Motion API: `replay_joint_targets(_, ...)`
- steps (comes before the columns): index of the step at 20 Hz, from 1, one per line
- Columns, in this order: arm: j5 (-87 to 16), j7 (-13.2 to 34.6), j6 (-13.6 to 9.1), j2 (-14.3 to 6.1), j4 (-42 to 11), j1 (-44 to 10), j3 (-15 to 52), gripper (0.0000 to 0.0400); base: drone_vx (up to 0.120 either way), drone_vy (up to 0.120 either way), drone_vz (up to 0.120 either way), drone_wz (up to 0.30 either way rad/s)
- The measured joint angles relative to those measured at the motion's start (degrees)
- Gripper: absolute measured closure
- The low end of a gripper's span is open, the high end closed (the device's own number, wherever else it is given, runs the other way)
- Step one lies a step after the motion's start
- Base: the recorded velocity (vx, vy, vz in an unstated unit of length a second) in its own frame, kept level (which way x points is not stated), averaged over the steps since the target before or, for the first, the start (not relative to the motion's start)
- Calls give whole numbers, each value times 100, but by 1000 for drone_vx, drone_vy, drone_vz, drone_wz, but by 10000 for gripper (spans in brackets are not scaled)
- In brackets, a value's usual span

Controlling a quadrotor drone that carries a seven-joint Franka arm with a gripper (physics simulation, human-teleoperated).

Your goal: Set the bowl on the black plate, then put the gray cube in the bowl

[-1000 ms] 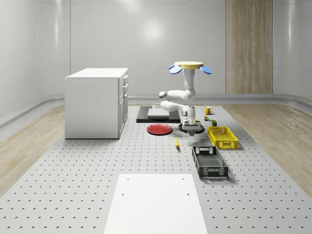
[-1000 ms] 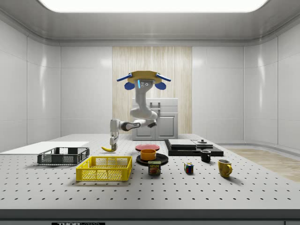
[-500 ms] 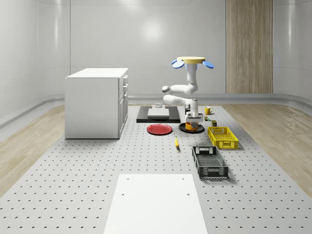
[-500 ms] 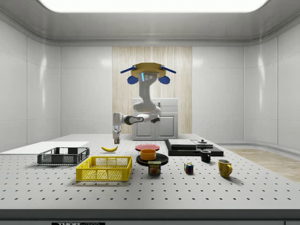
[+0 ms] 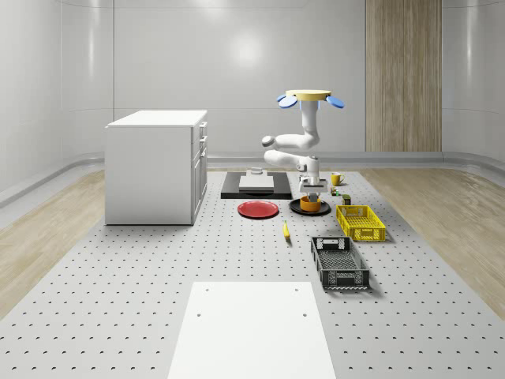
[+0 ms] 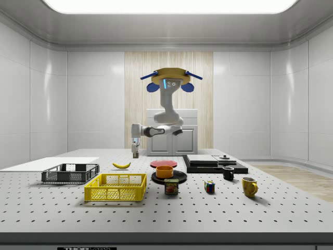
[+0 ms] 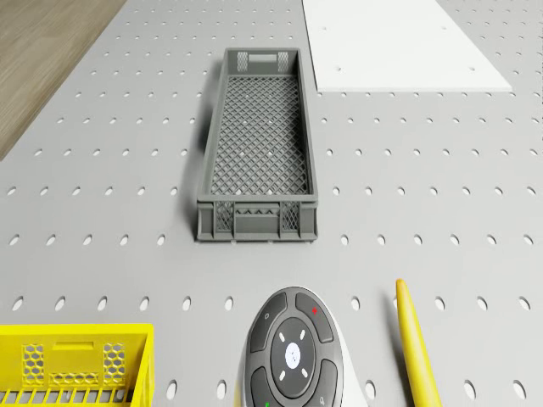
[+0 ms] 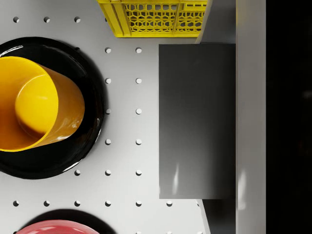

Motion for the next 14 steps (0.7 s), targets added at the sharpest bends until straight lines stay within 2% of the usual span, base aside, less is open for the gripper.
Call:
replay_joint_targets(9,1,0,-1,1,-1,1,1,150,-120,0,0,0)
replay_joint_targets(14,1,0,-1,1,-1,1,1,150,-120,0,-104,0)
